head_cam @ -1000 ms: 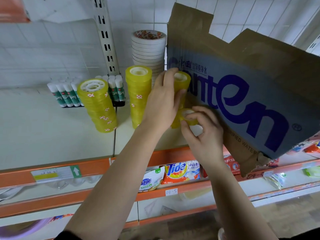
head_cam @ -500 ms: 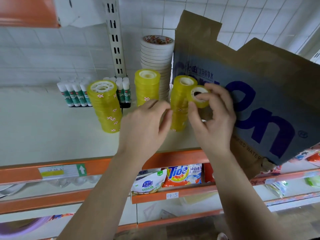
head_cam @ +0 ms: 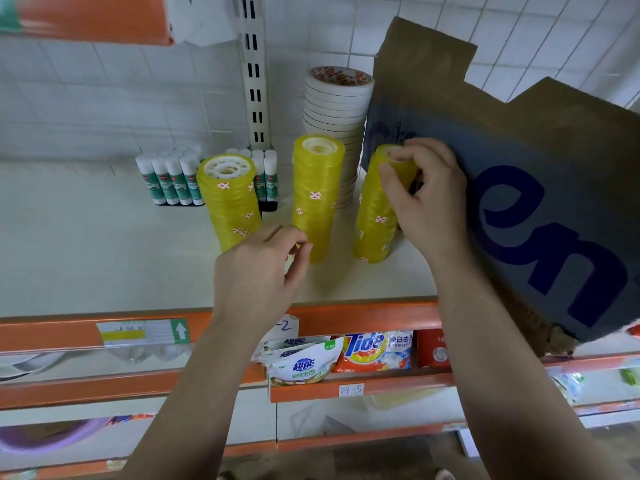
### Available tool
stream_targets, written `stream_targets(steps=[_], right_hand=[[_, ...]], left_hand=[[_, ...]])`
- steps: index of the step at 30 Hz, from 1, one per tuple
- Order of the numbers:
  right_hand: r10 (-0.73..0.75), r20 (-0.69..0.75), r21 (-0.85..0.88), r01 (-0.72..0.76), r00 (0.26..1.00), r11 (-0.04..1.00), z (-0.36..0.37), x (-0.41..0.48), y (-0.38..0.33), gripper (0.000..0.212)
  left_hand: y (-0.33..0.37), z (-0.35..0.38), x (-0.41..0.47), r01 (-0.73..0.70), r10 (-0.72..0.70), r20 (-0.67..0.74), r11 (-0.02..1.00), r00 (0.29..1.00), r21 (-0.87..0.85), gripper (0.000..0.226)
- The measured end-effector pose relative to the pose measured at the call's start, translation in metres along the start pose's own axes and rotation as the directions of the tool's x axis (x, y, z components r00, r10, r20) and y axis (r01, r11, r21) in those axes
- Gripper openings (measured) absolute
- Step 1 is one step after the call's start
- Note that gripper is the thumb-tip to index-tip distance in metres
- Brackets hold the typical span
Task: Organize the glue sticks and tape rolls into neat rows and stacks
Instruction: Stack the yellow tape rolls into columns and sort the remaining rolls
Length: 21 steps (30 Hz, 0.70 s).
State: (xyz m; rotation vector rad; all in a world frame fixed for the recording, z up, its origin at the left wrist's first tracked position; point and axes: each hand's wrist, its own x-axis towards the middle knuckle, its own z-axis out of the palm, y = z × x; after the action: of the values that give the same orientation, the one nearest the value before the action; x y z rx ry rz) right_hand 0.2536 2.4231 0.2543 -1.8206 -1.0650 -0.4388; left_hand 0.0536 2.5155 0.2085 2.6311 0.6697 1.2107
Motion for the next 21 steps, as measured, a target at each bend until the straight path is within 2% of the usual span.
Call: stream_targets(steps=[15,17,21], right_hand=[[0.025,-0.005,0.004,-0.025,1.000,1.000,-0.001,-0.004,-0.006,0.025],[-0.010,-0.052,0.001,0.010,0.999,1.000,-0.006,-0.007,-0.013,0.024],[-0.209,-0.187,0.019,0.217,0.960,0.976,-0.009,-0.013,-0.037,0.014]], left_hand=[[-0.008,-0.001,0.000,0.019,-0.019,0.034,1.000,0.999,-0.005,0.013],[-0.009,-0.004,0.000,0.031,-0.031,0.022,1.000,0.999,-0.001,0.013],[-0.019,-0.015,-0.004,0.068,-0.068,-0.020,0.998,0.997,0.015,0.013]])
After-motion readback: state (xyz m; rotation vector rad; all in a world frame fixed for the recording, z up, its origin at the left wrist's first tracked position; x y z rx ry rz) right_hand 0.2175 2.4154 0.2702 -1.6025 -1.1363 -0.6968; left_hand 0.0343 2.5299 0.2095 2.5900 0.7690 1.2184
